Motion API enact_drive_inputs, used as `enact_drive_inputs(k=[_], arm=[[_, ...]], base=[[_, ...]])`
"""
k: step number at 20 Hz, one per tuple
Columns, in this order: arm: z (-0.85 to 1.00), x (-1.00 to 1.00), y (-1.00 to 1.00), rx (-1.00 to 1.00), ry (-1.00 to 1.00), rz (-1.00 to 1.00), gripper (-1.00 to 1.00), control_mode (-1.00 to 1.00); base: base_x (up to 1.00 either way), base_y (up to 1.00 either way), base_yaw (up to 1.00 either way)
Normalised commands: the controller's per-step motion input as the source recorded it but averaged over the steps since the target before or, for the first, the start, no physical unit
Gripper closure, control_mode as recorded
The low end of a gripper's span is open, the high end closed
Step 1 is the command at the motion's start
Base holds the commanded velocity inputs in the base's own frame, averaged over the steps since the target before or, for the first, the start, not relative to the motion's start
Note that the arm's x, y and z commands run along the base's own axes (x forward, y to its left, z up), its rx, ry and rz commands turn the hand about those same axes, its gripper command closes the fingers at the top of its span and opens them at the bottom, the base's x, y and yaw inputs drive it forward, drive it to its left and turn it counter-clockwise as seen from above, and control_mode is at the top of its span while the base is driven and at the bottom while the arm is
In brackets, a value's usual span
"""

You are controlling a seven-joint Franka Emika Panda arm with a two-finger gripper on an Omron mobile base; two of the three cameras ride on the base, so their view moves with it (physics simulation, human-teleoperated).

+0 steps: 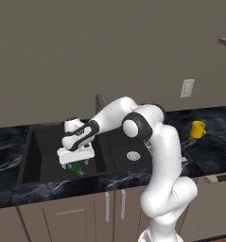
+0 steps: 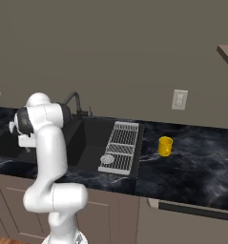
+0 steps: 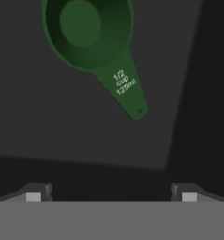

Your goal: Move any existing items from the left basin to the right basin for drying. Then move the mug from the counter to the left basin of the sink for washing.

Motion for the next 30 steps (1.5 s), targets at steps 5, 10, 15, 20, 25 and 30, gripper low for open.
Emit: enact_drive_inputs(k=[5, 10, 15, 20, 25, 30], arm=[[-0.11, 0.21, 0.23, 0.00, 0.00, 0.00, -1.00, -1.00], [-0.11, 0.12, 0.30, 0.00, 0.03, 0.00, -1.00, -1.00], [-0.19, 0.19, 0.13, 0.00, 0.01, 0.00, -1.00, -1.00], [-0.26, 0.28, 0.00, 0.00, 0.00, 0.00, -1.00, -1.00], [-0.21, 0.25, 0.04, 0.00, 0.00, 0.00, -1.00, -1.00], [-0.19, 0.22, 0.06, 0.00, 0.00, 0.00, -1.00, -1.00]], base=[[0.00, 0.00, 0.00], [0.00, 0.00, 0.00], [0.00, 0.00, 0.00], [0.00, 0.00, 0.00], [0.00, 0.00, 0.00], [0.00, 0.00, 0.00]])
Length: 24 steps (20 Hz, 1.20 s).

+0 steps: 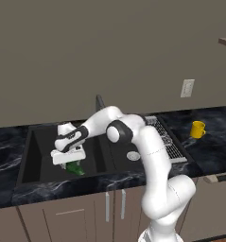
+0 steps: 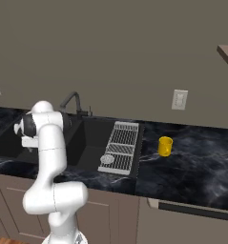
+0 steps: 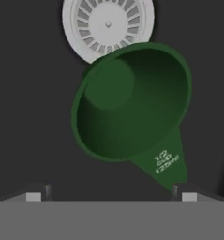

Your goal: Move any existing items from the left basin to the right basin for drying. Then move the mug from the counter to the left basin of the sink for washing.

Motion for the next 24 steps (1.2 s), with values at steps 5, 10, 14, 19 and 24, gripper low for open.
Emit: enact_drive_inputs(k=[5, 10, 14, 19, 24], arm=[[-0.18, 0.20, 0.09, 0.00, 0.00, 0.00, -1.00, -1.00], [-0.16, 0.20, 0.10, 0.00, 0.00, 0.00, -1.00, -1.00], [-0.17, 0.22, 0.12, 0.00, 0.00, 0.00, -1.00, -1.00], [-0.14, 0.17, 0.07, 0.00, 0.00, 0.00, -1.00, -1.00], [-0.14, 0.08, 0.04, 0.00, 0.00, 0.00, -1.00, -1.00]], base=[[0.00, 0.00, 0.00], [0.00, 0.00, 0.00], [0.00, 0.00, 0.00], [0.00, 0.00, 0.00], [0.00, 0.00, 0.00]])
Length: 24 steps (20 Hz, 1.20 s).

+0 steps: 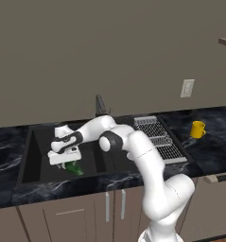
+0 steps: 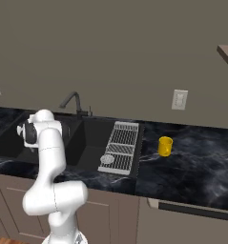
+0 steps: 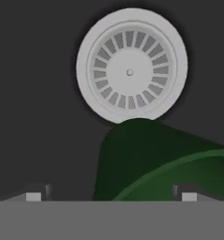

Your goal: Move any existing items from the left basin to the right basin for drying. Then move the mug from the counter to the left basin of the sink for washing.

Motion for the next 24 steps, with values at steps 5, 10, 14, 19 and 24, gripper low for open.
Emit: enact_drive_inputs(k=[5, 10, 14, 19, 24], arm=[[-0.11, 0.11, 0.03, 0.00, 0.00, 0.00, -1.00, -1.00], [-0.09, 0.03, 0.02, 0.00, 0.00, 0.00, 1.00, -1.00], [0.00, 0.00, 0.00, 0.00, 0.00, 0.00, 1.00, -1.00], [0.00, 0.00, 0.00, 0.00, -0.03, 0.00, 1.00, -1.00], [0.03, 0.00, 0.00, 0.00, -0.03, 0.00, 1.00, -1.00]], base=[[0.00, 0.00, 0.00], [0.00, 0.00, 0.00], [0.00, 0.00, 0.00], [0.00, 0.00, 0.00], [0.00, 0.00, 0.00]])
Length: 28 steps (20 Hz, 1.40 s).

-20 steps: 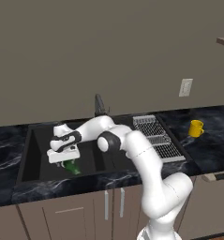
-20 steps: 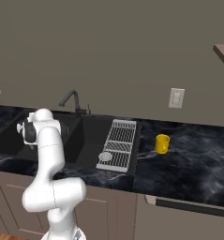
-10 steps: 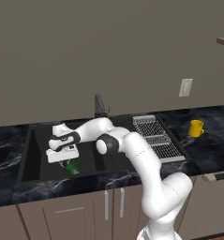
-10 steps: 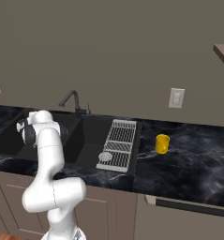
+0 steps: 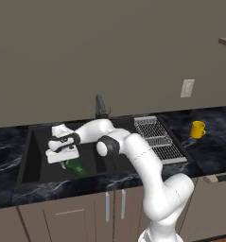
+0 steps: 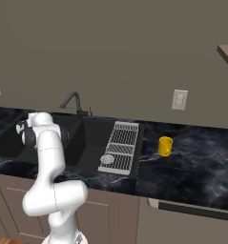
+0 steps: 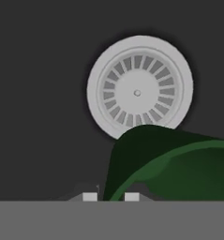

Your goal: Move any existing items from the left basin to the right basin for drying. Then move the mug from the counter to the left basin of the sink for washing.

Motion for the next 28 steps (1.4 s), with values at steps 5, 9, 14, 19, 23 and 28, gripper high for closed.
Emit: enact_drive_inputs(k=[5, 9, 14, 19, 23, 28], arm=[[0.40, -0.16, -0.03, 0.00, -0.04, 0.00, 1.00, -1.00], [0.56, -0.21, -0.09, 0.00, -0.02, 0.00, 1.00, -1.00], [0.50, -0.15, -0.10, 0.00, -0.02, 0.00, 1.00, -1.00], [0.35, -0.17, -0.21, 0.00, -0.03, 0.00, 1.00, -1.00], [0.40, -0.22, -0.38, 0.00, -0.06, 0.00, 1.00, -1.00], [0.50, -0.18, -0.38, 0.00, -0.10, 0.00, 1.00, -1.00]], base=[[0.00, 0.00, 0.00], [0.00, 0.00, 0.00], [0.00, 0.00, 0.00], [0.00, 0.00, 0.00], [0.00, 0.00, 0.00], [0.00, 0.00, 0.00]])
